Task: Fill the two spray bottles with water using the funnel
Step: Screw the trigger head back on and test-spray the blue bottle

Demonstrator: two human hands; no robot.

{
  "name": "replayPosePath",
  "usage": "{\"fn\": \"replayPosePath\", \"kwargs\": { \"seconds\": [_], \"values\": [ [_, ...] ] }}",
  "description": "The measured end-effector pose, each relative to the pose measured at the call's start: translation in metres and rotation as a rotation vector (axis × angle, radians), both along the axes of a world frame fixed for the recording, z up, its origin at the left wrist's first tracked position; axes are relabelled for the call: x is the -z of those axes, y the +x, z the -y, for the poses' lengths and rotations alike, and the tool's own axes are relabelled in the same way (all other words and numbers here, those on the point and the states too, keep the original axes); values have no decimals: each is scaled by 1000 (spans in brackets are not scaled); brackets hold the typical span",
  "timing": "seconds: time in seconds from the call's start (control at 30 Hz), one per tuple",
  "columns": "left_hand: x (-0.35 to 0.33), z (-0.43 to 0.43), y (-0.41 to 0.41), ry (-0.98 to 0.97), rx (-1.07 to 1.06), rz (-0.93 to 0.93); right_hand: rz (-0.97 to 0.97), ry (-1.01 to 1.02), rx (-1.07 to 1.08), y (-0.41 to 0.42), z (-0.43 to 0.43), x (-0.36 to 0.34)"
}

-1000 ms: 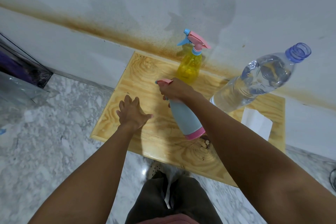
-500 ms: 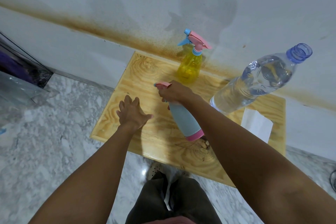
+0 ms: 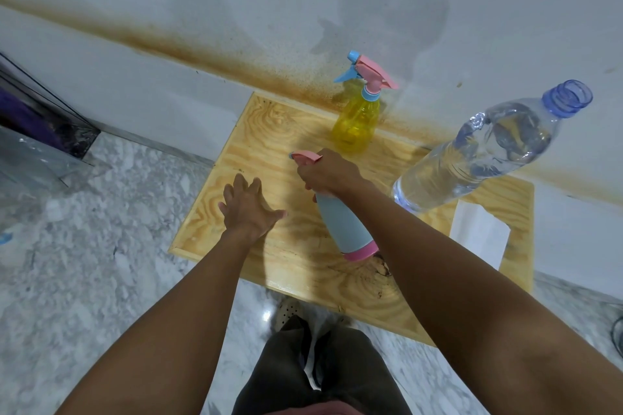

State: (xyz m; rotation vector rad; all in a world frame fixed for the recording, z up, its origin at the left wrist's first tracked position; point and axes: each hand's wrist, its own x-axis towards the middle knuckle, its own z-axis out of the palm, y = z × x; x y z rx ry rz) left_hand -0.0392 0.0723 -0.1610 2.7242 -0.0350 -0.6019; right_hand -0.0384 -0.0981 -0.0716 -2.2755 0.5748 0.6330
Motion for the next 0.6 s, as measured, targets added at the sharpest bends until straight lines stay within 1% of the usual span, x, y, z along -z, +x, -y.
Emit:
{"fn": "replayPosePath", "kwargs": {
  "seconds": [0.1, 0.2, 0.37, 0.5, 0.6],
  "values": [
    [1, 0, 0, -10, -11, -9, -37, -24, -54, 1, -1, 1],
    [2, 0, 1, -6, -14, -11, -28, -3, -4, 1, -2, 2],
    [3, 0, 1, -14, -18, -8, -39, -19, -40, 5, -2, 2],
    [4, 0, 1, 2, -10, 2, -41, 3, 26, 3, -3, 2],
    [3, 0, 1, -1, -11, -3, -50, -25, -24, 4, -5, 3]
  ]
}}
